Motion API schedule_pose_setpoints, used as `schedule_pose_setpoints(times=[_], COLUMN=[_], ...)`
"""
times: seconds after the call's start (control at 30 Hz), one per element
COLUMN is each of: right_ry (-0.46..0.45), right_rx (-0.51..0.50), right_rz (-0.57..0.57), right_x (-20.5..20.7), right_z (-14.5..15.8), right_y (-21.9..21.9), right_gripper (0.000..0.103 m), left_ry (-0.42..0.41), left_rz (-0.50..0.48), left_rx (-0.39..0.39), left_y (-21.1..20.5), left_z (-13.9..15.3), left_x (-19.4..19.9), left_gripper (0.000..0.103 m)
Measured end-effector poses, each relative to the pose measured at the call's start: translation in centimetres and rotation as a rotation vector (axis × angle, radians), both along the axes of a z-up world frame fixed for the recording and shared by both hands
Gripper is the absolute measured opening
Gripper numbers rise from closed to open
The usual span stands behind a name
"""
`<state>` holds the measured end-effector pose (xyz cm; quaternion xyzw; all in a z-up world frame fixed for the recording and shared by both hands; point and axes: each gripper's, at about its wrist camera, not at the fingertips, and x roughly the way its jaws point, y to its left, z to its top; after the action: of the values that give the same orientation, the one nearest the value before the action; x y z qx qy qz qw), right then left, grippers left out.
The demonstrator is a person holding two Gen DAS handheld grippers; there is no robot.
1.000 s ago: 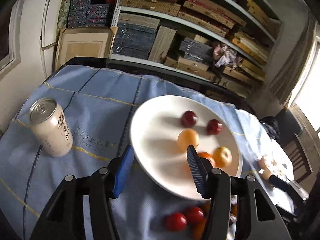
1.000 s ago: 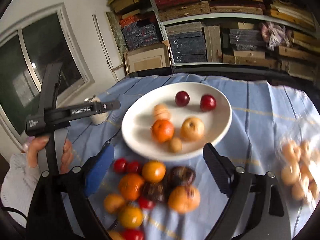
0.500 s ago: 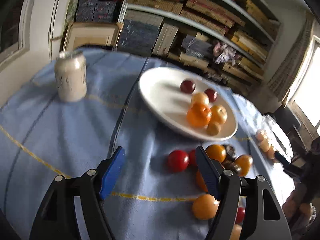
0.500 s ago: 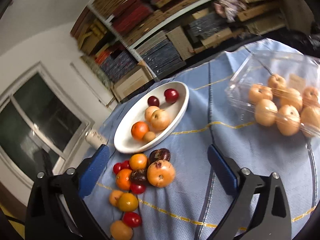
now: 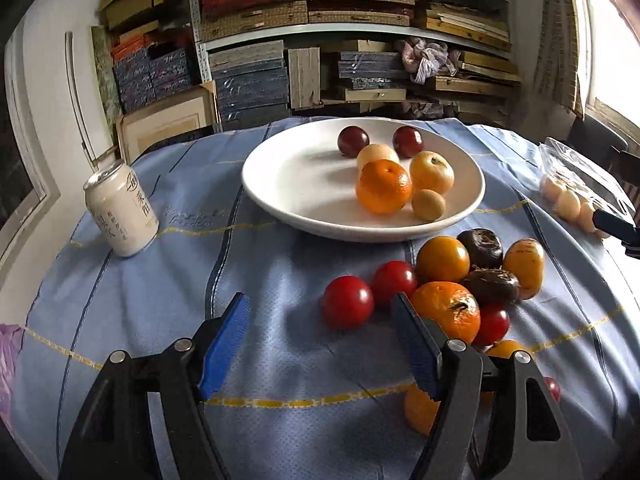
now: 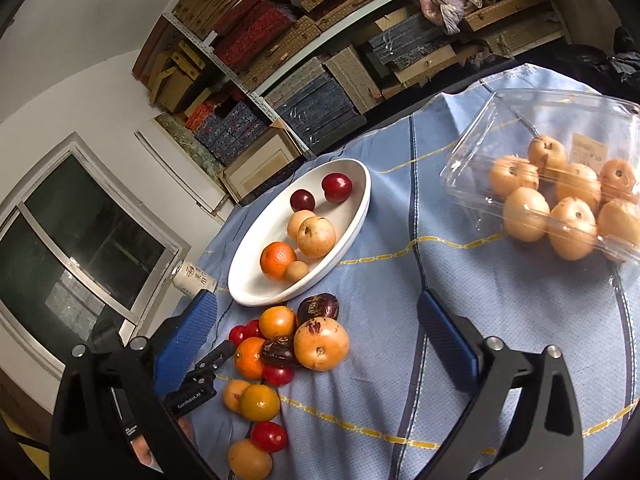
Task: Organize fruits
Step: 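Withdraw both open tools from the plate back toward the fruit pile, then move the left tool onto a pale orange fruit in the pile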
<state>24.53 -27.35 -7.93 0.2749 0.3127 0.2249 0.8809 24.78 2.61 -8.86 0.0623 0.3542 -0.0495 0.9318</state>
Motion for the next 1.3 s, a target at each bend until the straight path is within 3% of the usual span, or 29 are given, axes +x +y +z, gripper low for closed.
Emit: schedule_pose_setpoints(times=[0.1,0.4,0.67,1.1,1.3], right_ry=[0.019,0.034,0.092,0.142,0.152], right_rx=[-0.02,-0.058,-0.042,-0.026,-0.023], right_rz=[0.032,0.14,0.185,0.182,0.175], right_x=[0.5,0.8,1.3,1.9,1.9], right_z=[-0.5,-1.5,-2.5,-3.6,-3.6], right_y=[0.8,3.4,3.9,3.6,3.6], right_gripper=[0.098,0.098,0.098,0.098,0.098], left_ry=[-0.002,0.05,0.076,0.072,0.123], left_rz=[0.0,-0.006,-0.174,-0.273,-0.22], left_rx=[-0.01,-0.094,-0.136,-0.066,0.016], left_y=[0.2,1.1,-0.4,-2.4,-2.4], left_z=[0.0,-0.4,0.5,-0.8,-2.3], left_x=[0.1,0.4,-2.8,-4.2,-3.2], left_gripper=[0.082,0.082,0.082,0.081,0.076])
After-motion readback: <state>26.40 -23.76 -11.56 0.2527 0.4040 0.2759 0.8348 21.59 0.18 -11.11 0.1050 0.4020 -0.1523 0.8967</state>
